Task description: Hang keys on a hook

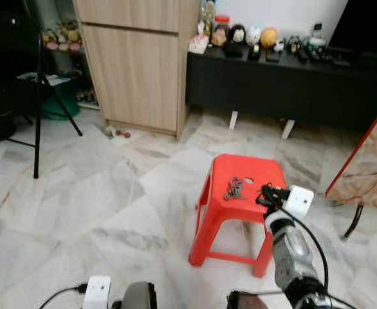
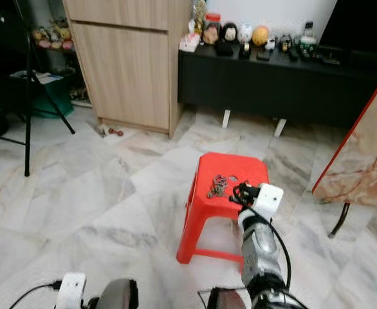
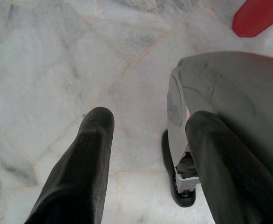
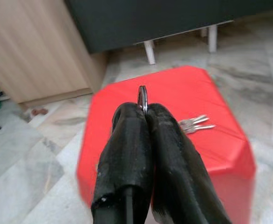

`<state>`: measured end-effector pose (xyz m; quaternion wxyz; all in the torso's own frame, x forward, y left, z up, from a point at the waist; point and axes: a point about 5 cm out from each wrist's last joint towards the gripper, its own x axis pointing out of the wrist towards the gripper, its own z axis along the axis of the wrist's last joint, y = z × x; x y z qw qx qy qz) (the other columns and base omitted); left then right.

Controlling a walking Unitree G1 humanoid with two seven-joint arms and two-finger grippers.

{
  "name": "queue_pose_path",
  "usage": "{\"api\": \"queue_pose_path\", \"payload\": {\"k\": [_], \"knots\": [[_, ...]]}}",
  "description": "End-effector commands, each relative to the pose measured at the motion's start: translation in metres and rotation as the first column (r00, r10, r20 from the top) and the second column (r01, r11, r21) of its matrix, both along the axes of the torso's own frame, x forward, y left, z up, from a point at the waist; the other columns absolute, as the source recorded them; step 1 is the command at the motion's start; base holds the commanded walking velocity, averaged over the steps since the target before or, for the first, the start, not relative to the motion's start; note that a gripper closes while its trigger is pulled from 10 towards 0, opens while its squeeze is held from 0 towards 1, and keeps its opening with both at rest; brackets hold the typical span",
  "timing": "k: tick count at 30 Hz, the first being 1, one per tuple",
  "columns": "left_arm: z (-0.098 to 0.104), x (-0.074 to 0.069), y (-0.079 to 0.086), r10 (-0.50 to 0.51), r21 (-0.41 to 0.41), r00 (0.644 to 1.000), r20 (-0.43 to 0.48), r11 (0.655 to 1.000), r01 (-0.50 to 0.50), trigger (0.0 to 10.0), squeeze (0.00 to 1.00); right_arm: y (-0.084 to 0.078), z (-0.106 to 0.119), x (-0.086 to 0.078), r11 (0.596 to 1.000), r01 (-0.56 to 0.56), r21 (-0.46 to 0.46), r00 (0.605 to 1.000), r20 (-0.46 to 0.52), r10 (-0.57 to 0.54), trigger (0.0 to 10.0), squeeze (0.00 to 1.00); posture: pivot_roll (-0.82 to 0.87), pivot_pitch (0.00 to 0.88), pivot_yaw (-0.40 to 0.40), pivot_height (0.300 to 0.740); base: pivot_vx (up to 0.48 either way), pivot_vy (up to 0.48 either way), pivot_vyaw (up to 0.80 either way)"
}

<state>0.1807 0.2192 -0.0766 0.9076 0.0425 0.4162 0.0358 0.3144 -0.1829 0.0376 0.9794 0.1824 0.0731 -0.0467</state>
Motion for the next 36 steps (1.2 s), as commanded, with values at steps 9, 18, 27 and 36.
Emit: {"api": "queue_pose_path", "payload": {"k": [9,18,27,36], "knots": [[0.0004,0.0039,-0.0088,-0.016,-0.027,1.000,0.014,1.000,0.017,10.0,0.00,0.0039,0.0115,0.0078,1.000,-0.009,0.007,0.999,0.051,0.008,10.0,0.00,0.11,0.034,-0.087,0.727,0.000,0.000,0.00],[0.0011,0.0055,-0.0092,-0.019,-0.028,1.000,0.019,0.999,0.020,10.0,0.00,0.0040,0.0143,0.0096,1.000,-0.008,0.007,0.998,0.062,0.008,10.0,0.00,0.10,0.027,-0.087,0.740,0.000,0.000,0.00],[0.0022,0.0082,-0.0113,-0.022,-0.038,0.999,0.028,0.999,0.023,10.0,0.00,0.0033,0.0181,0.0125,1.000,0.000,0.006,0.997,0.073,-0.001,10.0,0.00,0.10,0.010,-0.089,0.740,0.000,0.000,0.00],[0.0008,0.0076,-0.0172,-0.055,-0.042,0.998,0.020,0.998,0.056,10.0,0.00,-0.0032,0.0191,0.0128,0.998,0.060,0.007,0.996,0.065,-0.061,10.0,0.00,0.09,0.000,-0.093,0.740,0.000,0.000,0.00]]}}
